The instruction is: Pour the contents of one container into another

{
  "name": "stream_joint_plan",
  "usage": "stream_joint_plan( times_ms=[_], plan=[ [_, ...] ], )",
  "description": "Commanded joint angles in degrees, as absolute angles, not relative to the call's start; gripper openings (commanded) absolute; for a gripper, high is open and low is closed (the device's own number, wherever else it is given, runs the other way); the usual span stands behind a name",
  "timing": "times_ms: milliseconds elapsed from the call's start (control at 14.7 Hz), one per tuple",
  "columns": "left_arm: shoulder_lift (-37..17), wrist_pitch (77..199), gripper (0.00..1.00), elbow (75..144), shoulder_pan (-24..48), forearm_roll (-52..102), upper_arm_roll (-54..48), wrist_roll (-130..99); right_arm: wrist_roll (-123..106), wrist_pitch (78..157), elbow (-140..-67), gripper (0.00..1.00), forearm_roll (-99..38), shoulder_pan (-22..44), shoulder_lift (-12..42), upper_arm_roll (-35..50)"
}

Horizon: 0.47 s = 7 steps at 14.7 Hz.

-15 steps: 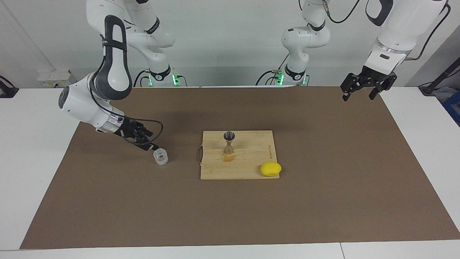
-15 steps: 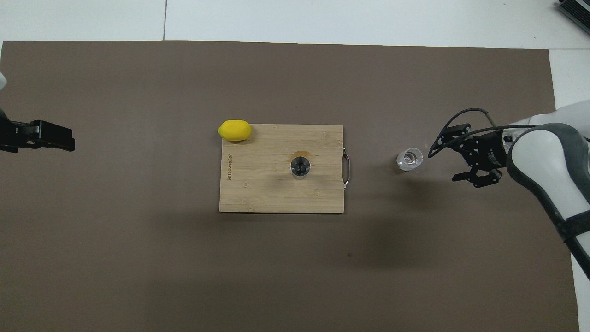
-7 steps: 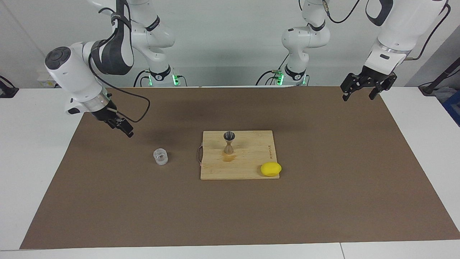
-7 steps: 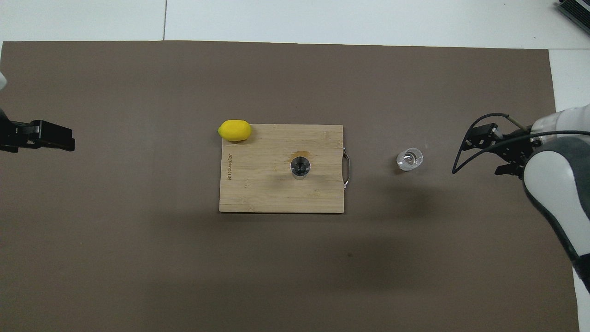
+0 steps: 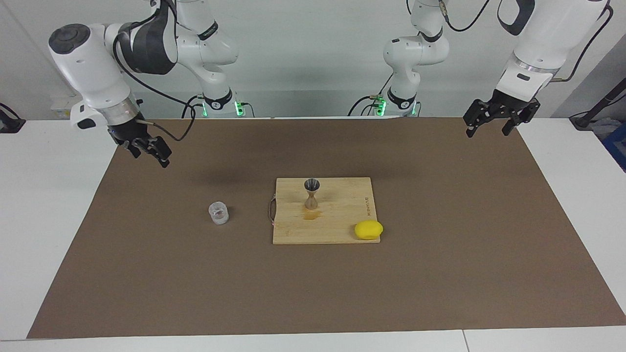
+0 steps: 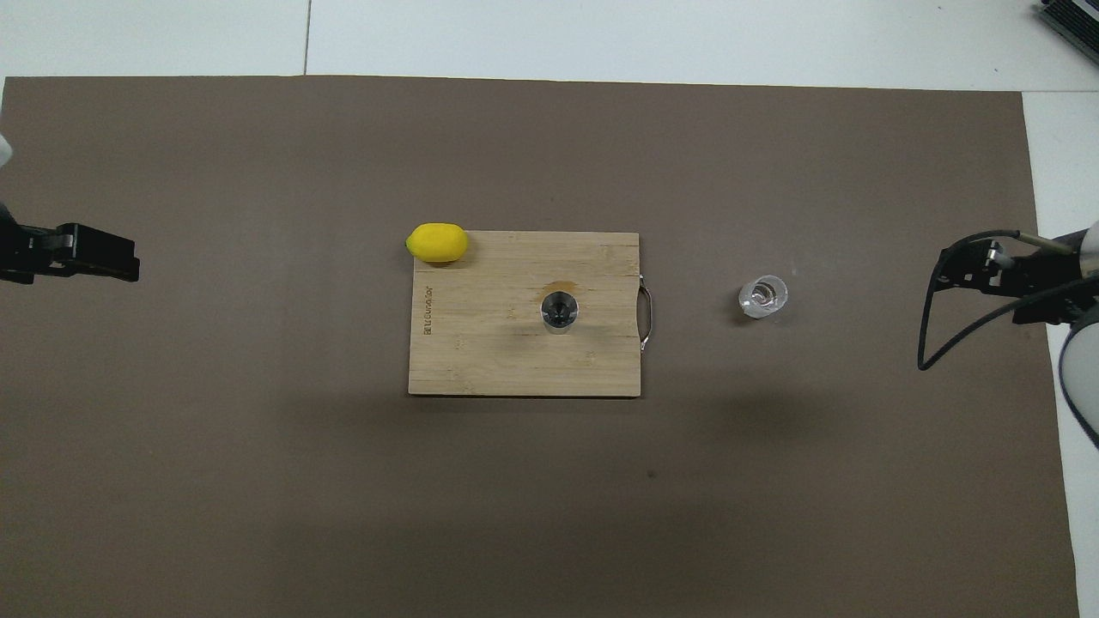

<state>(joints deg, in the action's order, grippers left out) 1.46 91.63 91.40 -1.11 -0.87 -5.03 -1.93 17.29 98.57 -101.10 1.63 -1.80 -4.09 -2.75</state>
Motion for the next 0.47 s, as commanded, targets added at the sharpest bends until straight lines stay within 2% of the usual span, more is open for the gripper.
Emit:
stream_joint_plan(
  times_ms=[0,204,271,407],
  plan=[
    [2.8,91.8,1.00,93.0,-0.4,-0.4,-4.3,-1.9,13.8,92.2,-94.7,1.00,3.5,-4.6,-3.3,0.1],
    [2.8,91.8,1.00,92.9,-0.4,-0.4,-4.3,-1.9,12.9,84.2,-88.0,1.00,3.5,-4.1,-3.3,0.1],
    [2.8,91.8,1.00,92.9,-0.4,-0.4,-4.3,-1.9,12.9,82.5,-87.7,1.00,3.4,-4.0,-4.1,0.3],
    [2.8,91.8,1.00,92.9,-0.4,-0.4,-4.3,-1.9,12.8,83.7,-92.5,1.00,3.2,-4.2,-6.8,0.4]
  ],
)
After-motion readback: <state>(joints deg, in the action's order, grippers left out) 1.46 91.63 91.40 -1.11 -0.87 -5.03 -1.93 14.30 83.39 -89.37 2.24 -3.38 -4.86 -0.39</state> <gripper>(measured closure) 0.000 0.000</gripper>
